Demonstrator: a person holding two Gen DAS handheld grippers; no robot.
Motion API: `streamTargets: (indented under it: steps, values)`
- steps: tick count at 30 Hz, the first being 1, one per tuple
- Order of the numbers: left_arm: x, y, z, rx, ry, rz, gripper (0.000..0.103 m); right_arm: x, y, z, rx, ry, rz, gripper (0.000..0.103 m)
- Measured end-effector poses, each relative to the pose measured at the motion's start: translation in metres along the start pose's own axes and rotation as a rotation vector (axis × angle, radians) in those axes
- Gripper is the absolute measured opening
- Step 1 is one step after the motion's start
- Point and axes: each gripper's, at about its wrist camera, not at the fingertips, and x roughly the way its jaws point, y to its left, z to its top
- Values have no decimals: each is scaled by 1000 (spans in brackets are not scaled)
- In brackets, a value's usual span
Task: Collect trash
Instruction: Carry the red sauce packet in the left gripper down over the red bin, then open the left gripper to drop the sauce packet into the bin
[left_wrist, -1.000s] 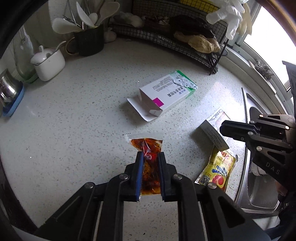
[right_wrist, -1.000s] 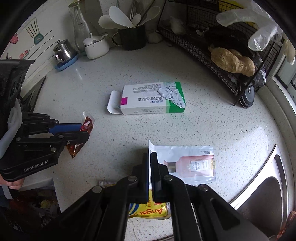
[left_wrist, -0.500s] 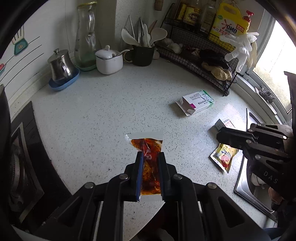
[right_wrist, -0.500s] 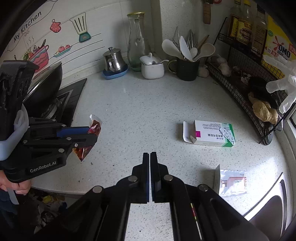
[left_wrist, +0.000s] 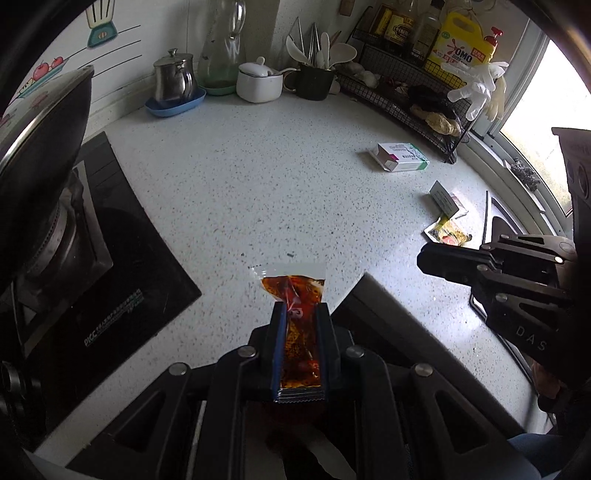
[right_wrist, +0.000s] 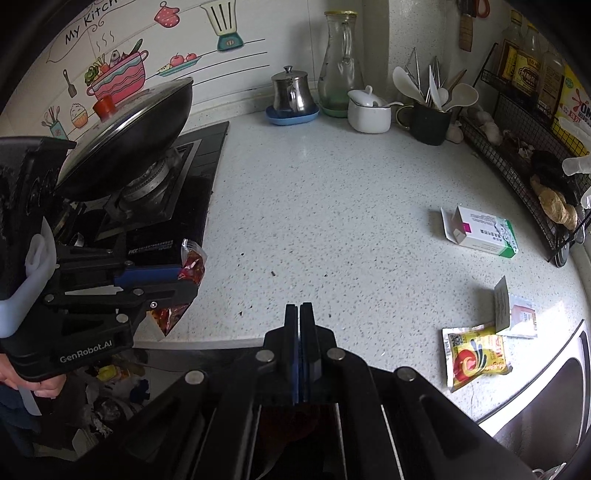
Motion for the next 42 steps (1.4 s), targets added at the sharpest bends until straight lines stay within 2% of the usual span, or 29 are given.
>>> streamTargets:
  steps: [3, 6, 10, 15, 19, 27, 36, 42]
  values:
    - [-2, 9, -26, -23, 21, 7, 14, 7, 18, -14, -16, 23, 0, 1]
    - [-3, 16, -52, -40, 42, 0, 14, 9, 36, -35, -23, 1, 9, 1]
    - [4, 18, -86, -32, 89, -10, 14, 19, 50, -66, 22, 21, 13, 1]
    - [32, 13, -131, -19, 169, -61, 14, 34, 56, -111, 99, 62, 7, 1]
    - [70, 7, -166, -8, 241, -107, 14, 58, 51, -151, 149, 129, -5, 1]
    - [168, 18, -222, -22, 322, -98, 14, 135, 30, -220, 212, 228, -25, 1]
    - [288, 39, -261, -39, 387, -106, 15, 244, 2, -274, 232, 285, -41, 1]
    - [335, 43, -281, -11, 433, -116, 16, 288, -11, -299, 250, 319, -47, 1]
